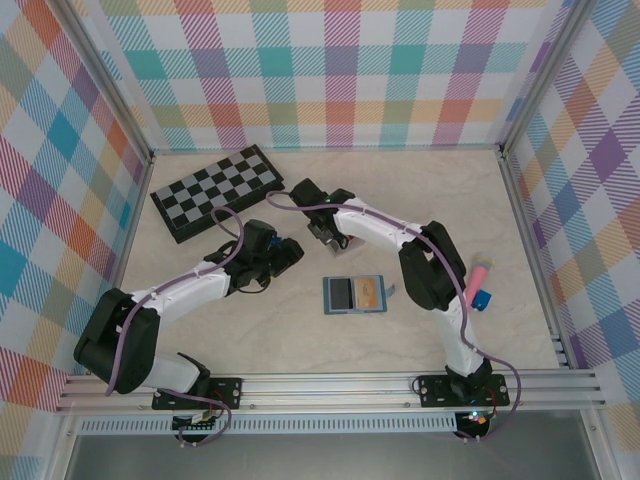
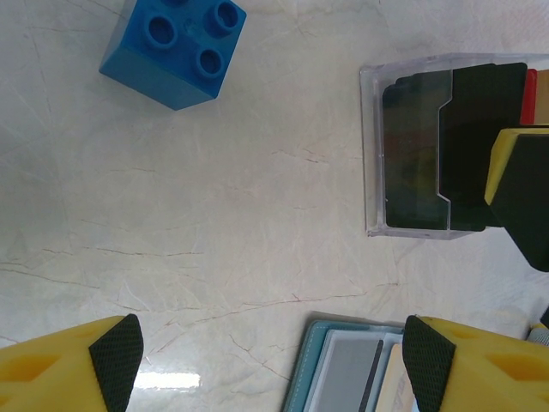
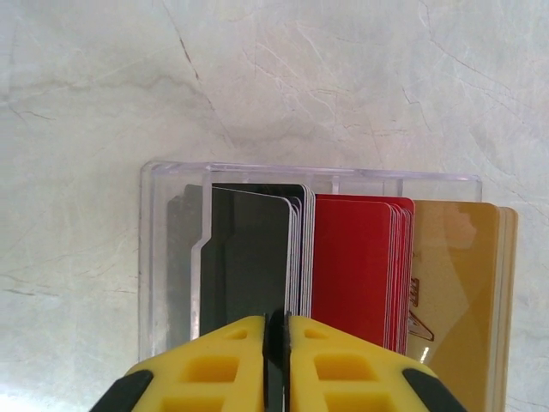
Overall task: Put the credit cards into the card holder
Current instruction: Pick up the credit card from the storage box.
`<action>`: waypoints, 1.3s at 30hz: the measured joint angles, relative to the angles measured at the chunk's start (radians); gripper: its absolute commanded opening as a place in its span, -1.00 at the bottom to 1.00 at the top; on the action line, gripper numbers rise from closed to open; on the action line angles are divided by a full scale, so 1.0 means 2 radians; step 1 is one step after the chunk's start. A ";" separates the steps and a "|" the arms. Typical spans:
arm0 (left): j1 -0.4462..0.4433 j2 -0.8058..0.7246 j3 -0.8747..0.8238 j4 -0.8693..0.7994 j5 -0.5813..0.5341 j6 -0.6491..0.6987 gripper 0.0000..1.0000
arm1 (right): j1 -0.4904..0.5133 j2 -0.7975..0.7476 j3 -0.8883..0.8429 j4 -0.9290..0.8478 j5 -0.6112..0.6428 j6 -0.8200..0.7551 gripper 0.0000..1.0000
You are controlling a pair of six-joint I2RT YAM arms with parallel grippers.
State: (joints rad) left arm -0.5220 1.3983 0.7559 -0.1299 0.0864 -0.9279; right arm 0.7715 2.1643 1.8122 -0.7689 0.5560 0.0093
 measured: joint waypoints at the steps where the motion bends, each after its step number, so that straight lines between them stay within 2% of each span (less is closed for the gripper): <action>1: 0.000 0.000 0.000 0.000 0.000 0.000 0.63 | -0.001 -0.004 0.000 -0.002 -0.006 0.001 -0.80; 10: 0.000 0.000 0.000 0.000 0.002 0.000 0.62 | -0.022 -0.061 -0.009 -0.017 -0.095 0.040 -0.90; 15: 0.000 0.001 0.002 0.002 0.019 0.002 0.62 | -0.048 -0.114 -0.056 -0.012 -0.171 0.079 -0.91; 20: 0.002 0.010 0.013 0.043 0.067 0.000 0.62 | -0.094 -0.193 -0.130 0.022 -0.280 0.134 -0.91; 24: 0.003 0.033 0.032 0.096 0.121 -0.009 0.60 | -0.156 -0.264 -0.204 0.083 -0.400 0.196 -0.91; 29: 0.004 0.080 0.072 0.174 0.190 -0.036 0.56 | -0.208 -0.293 -0.262 0.151 -0.513 0.261 -0.90; 31: 0.004 0.098 0.082 0.209 0.216 -0.049 0.51 | -0.213 -0.293 -0.275 0.168 -0.545 0.278 -0.89; 34: 0.004 0.119 0.092 0.243 0.249 -0.065 0.34 | -0.219 -0.293 -0.289 0.193 -0.584 0.300 -0.89; 39: 0.004 0.125 0.094 0.273 0.279 -0.080 -0.14 | -0.230 -0.293 -0.305 0.226 -0.630 0.330 -0.88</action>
State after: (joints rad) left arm -0.5144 1.6485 0.9436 0.4160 0.6453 -1.0885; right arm 0.3111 1.5787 1.2026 -0.3176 -0.7036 0.6689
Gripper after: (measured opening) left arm 0.506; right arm 0.059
